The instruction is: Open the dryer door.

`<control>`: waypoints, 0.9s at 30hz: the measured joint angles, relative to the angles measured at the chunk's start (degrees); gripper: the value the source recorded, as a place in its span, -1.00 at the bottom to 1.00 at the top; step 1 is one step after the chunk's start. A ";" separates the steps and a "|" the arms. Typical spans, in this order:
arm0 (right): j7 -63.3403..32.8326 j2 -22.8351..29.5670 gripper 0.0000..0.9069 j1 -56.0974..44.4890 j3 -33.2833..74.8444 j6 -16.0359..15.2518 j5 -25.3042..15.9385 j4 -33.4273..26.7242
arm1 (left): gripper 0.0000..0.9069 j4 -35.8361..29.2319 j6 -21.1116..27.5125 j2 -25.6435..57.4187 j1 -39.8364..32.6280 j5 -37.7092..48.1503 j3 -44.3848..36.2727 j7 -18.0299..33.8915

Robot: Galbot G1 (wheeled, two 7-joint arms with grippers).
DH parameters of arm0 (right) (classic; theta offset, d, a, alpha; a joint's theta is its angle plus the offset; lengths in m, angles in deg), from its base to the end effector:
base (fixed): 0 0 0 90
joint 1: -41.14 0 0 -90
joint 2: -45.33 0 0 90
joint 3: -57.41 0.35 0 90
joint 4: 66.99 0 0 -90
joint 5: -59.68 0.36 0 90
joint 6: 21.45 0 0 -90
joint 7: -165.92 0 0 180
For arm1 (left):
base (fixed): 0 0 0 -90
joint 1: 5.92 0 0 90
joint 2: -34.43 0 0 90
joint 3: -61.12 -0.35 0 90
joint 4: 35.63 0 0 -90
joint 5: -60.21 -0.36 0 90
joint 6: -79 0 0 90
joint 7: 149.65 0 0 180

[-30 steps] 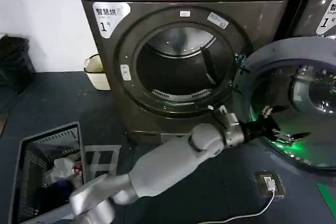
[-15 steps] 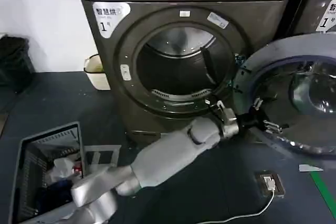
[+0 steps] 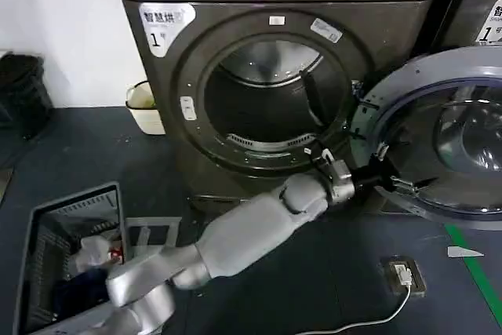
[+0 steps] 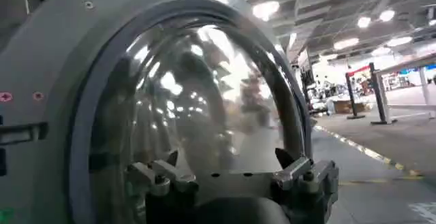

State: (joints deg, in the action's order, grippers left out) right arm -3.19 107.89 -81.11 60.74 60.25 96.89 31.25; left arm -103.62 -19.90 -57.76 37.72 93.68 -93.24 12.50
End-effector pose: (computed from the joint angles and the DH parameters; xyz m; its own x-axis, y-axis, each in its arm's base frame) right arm -0.0714 -0.4532 -0.0743 -0.4582 0.7993 -0.3889 0.8795 0.4710 -0.0681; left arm 0.4420 -0.3192 -0.2220 -0.2171 0.9626 -0.1623 0.9547 0.2441 0.1704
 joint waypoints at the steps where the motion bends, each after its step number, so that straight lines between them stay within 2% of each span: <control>1: 0.19 0.00 1.00 -0.01 -0.01 0.06 0.15 0.00 | 1.00 -0.37 -0.30 0.00 0.09 0.99 -0.04 -0.07; 11: 0.76 -0.20 1.00 0.27 -0.95 0.29 0.47 0.01 | 1.00 -3.90 -9.35 0.28 1.78 3.55 -0.63 -2.98; 18: 0.97 -0.20 1.00 0.45 -1.44 0.35 0.50 0.09 | 1.00 -6.45 -16.63 7.11 3.28 3.87 -0.66 -2.69; 27: 1.42 -0.81 1.00 0.83 -2.05 0.37 0.51 0.09 | 1.00 -10.64 -20.12 13.81 4.80 3.09 -0.46 -2.30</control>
State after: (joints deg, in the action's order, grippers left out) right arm -1.78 107.08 -80.28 58.69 60.62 97.40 31.33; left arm -114.25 -40.02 -43.95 42.51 96.77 -93.69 10.20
